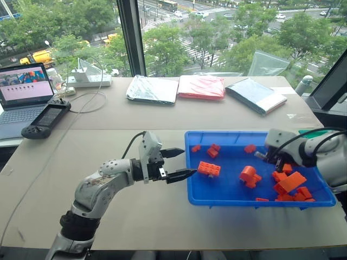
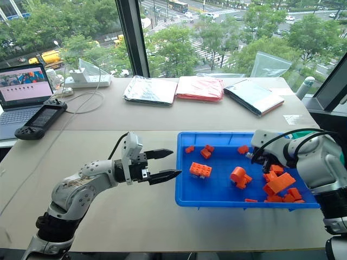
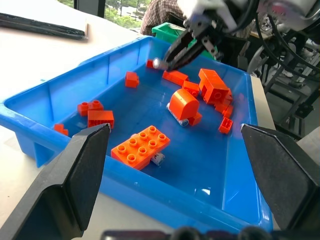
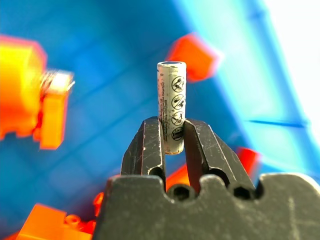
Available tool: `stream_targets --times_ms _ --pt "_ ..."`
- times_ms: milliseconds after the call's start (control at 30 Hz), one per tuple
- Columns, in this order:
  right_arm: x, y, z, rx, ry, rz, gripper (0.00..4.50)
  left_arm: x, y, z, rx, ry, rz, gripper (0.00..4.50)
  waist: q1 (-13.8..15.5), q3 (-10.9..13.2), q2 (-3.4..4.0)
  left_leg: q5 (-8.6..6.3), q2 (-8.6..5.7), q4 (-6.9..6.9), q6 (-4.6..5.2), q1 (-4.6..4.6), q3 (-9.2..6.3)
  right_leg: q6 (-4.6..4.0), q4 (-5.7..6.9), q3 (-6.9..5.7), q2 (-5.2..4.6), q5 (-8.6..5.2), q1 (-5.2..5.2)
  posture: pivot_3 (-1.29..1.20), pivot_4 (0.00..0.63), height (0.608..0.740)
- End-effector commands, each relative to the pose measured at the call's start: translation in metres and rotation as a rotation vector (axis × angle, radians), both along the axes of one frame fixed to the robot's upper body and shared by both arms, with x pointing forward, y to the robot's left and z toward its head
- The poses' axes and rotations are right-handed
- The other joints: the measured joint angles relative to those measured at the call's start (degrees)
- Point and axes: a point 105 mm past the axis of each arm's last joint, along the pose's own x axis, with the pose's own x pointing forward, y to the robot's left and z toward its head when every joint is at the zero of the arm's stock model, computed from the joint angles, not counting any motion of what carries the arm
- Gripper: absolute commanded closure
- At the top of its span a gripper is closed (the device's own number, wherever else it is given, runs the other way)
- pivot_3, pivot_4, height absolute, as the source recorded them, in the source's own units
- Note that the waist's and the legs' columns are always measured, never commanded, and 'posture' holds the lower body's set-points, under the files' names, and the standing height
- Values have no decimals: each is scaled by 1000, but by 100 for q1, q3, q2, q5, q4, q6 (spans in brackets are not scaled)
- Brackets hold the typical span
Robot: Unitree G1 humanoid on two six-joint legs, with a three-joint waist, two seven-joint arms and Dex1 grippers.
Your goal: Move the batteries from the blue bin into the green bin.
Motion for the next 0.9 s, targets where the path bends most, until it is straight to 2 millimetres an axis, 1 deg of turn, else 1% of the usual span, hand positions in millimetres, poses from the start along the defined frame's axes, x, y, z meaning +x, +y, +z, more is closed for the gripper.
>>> stream_targets --times_ms 33,67,167,233,300,333,467,533,600,667,800,900 --pt "-6 -13 43 109 -206 -193 4260 -4 0 8 -10 -24 -31 0 4 0 0 0 -1 0 0 0 0 0 0 0 1 0 1 0 150 740" --pt "-9 -23 48 135 -249 -276 4260 -4 0 9 -8 -24 -32 0 9 0 0 0 -3 0 0 0 0 0 0 0 0 0 1 0 150 740" --pt "-15 -41 55 181 -308 -426 4260 -3 0 9 -6 -24 -34 0 36 0 0 0 -6 1 0 -2 0 0 0 0 -1 0 1 0 150 740" --pt "-30 -82 62 232 -430 -693 4260 -5 -1 8 3 -22 -47 0 46 0 0 0 -7 0 0 -1 1 0 0 0 -2 0 1 0 150 740" --pt "-44 -109 64 284 -532 -888 4260 -6 -2 7 5 -21 -53 0 73 0 1 0 -8 0 0 -1 1 0 1 -1 -2 0 2 0 150 740" --pt "-46 -114 60 289 -552 -933 4260 -7 -2 7 6 -21 -54 0 76 0 0 0 -9 0 0 -2 2 0 1 0 -3 0 1 0 150 740" --pt "-43 -117 49 297 -610 -1018 4260 -6 -2 7 9 -19 -57 0 23 -1 1 0 -7 -2 0 3 8 0 2 5 -1 0 0 0 150 740" --pt "-36 -116 35 338 -606 -1038 4260 -6 -2 8 10 -20 -60 0 -24 -1 2 2 -5 -6 -2 6 8 -1 4 7 3 0 1 0 150 740" --pt "-29 -117 21 334 -584 -1041 4260 -6 -2 8 11 -21 -61 0 -38 -1 2 2 -4 -7 -2 8 9 -1 6 9 4 0 1 0 150 740" --pt "-24 -120 14 335 -574 -1040 4260 -5 -2 8 11 -22 -61 0 -35 -2 6 2 -6 -7 -2 7 11 -1 6 10 3 0 1 0 150 740" --pt "-19 -131 10 339 -577 -1063 4260 -5 -3 8 11 -24 -60 0 -18 -2 7 2 -7 -6 -2 7 13 -1 4 10 2 0 3 0 150 740" --pt "-19 -136 14 330 -596 -1061 4260 -5 -2 8 8 -24 -56 0 -20 -2 7 2 -6 -7 -2 7 13 -1 4 10 2 0 3 0 150 740"
